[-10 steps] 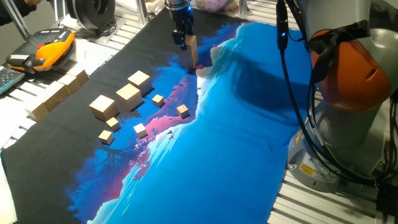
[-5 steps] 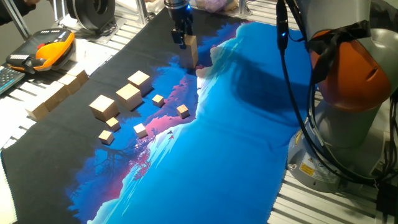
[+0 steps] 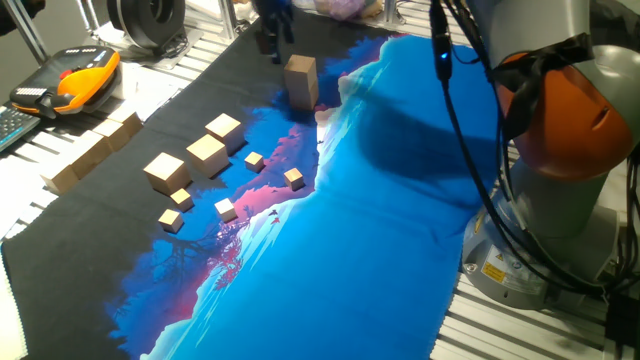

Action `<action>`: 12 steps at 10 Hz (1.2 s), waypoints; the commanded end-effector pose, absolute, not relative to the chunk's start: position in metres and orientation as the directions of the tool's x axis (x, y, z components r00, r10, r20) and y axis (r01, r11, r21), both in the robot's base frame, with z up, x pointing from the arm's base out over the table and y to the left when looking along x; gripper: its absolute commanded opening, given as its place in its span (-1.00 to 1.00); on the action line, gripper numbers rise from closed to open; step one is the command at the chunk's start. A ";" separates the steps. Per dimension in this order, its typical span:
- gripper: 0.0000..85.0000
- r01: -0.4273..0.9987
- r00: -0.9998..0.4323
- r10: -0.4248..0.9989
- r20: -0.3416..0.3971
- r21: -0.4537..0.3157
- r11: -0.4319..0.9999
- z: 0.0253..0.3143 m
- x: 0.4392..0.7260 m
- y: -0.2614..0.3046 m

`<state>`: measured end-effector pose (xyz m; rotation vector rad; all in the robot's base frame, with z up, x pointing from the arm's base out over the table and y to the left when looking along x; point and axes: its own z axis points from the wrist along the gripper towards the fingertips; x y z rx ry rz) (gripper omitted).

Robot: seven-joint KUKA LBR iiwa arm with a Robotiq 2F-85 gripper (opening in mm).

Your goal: Stack the blocks in a vertical line of five

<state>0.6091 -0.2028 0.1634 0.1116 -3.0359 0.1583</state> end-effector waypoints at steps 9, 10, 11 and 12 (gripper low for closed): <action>0.60 -0.007 -0.995 -0.005 0.104 -0.012 1.000 0.145 0.660 -0.118; 0.20 -0.023 -0.992 -0.020 0.127 -0.022 0.999 0.146 0.660 -0.119; 0.20 -0.023 -0.991 -0.018 0.133 -0.036 0.999 0.146 0.660 -0.119; 0.20 -0.022 -0.991 -0.014 0.132 -0.059 0.998 0.146 0.660 -0.119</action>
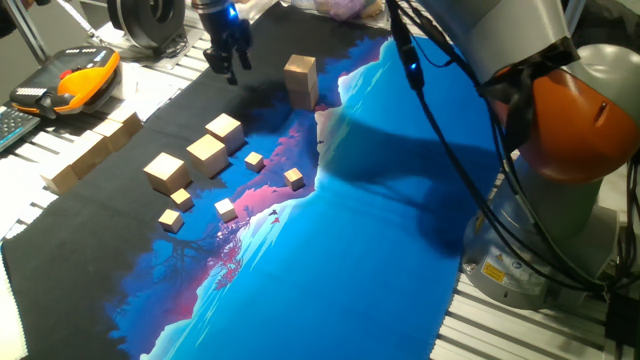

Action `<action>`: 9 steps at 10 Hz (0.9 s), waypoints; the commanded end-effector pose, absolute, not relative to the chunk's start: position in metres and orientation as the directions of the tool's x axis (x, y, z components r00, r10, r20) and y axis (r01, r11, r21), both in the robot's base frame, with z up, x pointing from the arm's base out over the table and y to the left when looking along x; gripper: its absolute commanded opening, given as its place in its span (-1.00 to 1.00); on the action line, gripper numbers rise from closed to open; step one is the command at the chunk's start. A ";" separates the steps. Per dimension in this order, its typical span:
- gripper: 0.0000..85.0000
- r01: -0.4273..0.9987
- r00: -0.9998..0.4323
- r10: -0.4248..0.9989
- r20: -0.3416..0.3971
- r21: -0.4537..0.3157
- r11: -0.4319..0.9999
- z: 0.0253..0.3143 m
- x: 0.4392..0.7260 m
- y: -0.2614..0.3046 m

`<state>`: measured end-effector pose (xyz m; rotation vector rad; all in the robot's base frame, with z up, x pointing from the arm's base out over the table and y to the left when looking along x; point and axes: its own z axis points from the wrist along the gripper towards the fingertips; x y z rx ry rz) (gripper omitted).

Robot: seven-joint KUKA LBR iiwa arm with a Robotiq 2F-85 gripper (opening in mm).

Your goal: Stack the blocks in a vertical line of five

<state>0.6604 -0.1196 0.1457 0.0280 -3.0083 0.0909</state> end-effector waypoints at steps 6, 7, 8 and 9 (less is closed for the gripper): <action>0.20 0.053 -0.993 0.055 0.108 -0.028 0.998 0.146 0.660 -0.119; 0.20 0.041 -0.993 0.049 0.111 -0.077 0.996 0.146 0.660 -0.119; 0.60 0.038 -0.992 0.048 0.113 -0.090 0.995 0.146 0.660 -0.119; 0.60 0.048 -0.988 0.063 0.140 -0.105 0.993 0.146 0.662 -0.113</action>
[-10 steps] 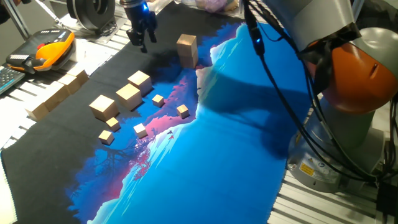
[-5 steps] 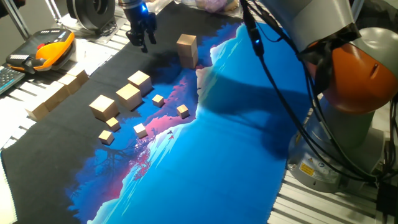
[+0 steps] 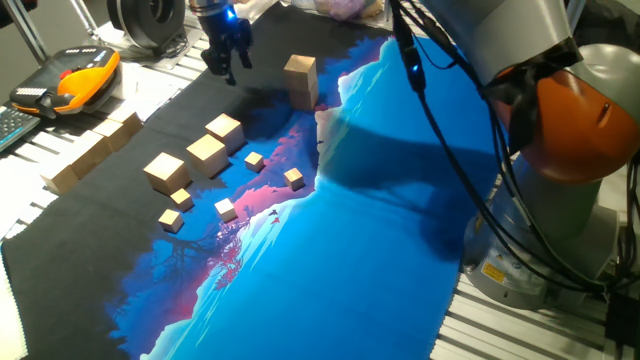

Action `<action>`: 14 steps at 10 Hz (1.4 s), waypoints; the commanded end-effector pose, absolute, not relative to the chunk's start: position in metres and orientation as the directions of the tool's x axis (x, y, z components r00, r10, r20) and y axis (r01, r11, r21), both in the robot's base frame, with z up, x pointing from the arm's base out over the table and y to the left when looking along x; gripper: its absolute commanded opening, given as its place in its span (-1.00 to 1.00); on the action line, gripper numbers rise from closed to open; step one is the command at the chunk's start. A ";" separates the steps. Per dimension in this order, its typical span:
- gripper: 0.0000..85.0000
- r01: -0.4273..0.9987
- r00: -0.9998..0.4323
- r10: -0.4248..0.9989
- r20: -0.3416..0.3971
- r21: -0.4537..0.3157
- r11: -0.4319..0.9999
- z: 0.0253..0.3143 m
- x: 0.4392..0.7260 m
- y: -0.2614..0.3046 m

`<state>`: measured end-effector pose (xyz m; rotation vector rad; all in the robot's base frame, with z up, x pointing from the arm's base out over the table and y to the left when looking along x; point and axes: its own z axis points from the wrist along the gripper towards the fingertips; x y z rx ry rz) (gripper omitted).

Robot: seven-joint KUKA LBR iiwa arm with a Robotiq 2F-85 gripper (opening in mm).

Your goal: Stack the blocks in a vertical line of five

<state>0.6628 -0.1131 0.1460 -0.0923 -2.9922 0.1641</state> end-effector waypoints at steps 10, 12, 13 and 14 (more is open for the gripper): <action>1.00 0.170 -0.982 0.172 0.084 -0.033 0.985 0.091 0.690 -0.050; 1.00 0.182 -0.980 0.184 0.077 -0.030 0.983 0.087 0.691 -0.045; 1.00 0.188 -0.980 0.189 0.067 -0.024 0.982 0.082 0.691 -0.043; 1.00 0.196 -0.979 0.197 0.053 -0.023 0.980 0.076 0.690 -0.040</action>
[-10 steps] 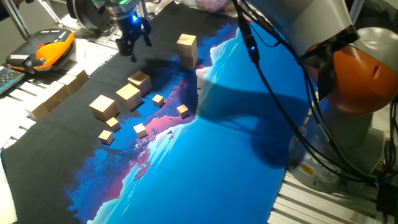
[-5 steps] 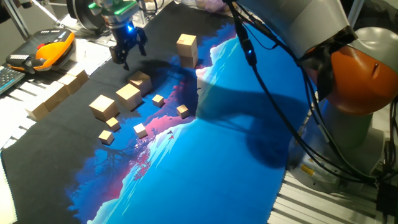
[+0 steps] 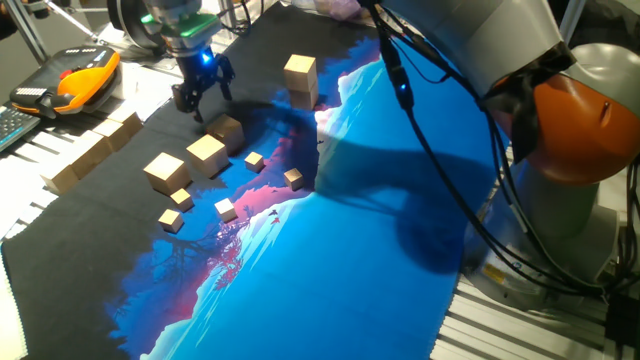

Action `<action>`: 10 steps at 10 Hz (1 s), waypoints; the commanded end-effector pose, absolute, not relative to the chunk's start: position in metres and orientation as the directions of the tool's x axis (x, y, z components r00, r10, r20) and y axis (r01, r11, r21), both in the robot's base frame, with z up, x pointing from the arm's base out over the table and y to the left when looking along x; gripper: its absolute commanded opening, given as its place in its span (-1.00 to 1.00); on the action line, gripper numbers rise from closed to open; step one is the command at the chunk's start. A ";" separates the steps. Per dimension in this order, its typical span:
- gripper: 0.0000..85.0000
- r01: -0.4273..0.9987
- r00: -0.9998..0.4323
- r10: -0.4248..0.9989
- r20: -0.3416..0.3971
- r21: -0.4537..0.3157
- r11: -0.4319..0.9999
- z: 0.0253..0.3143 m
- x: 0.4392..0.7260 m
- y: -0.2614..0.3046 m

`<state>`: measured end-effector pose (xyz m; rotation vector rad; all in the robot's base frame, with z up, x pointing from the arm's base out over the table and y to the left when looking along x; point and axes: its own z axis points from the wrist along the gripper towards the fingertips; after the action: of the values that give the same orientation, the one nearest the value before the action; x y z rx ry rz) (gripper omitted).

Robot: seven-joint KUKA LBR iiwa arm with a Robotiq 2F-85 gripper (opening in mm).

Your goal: Stack the blocks in a vertical line of five

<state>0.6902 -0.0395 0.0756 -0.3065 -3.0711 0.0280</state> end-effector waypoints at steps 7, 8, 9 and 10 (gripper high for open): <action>1.00 0.211 -0.977 0.212 0.019 -0.054 0.976 0.056 0.673 -0.027; 1.00 0.210 -0.977 0.211 0.019 -0.061 0.976 0.055 0.669 -0.027; 1.00 0.208 -0.978 0.210 0.021 -0.062 0.976 0.056 0.667 -0.027; 1.00 0.204 -0.978 0.206 0.024 -0.071 0.977 0.057 0.664 -0.028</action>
<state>0.6632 -0.0281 0.0568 -0.3182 -3.0924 0.1051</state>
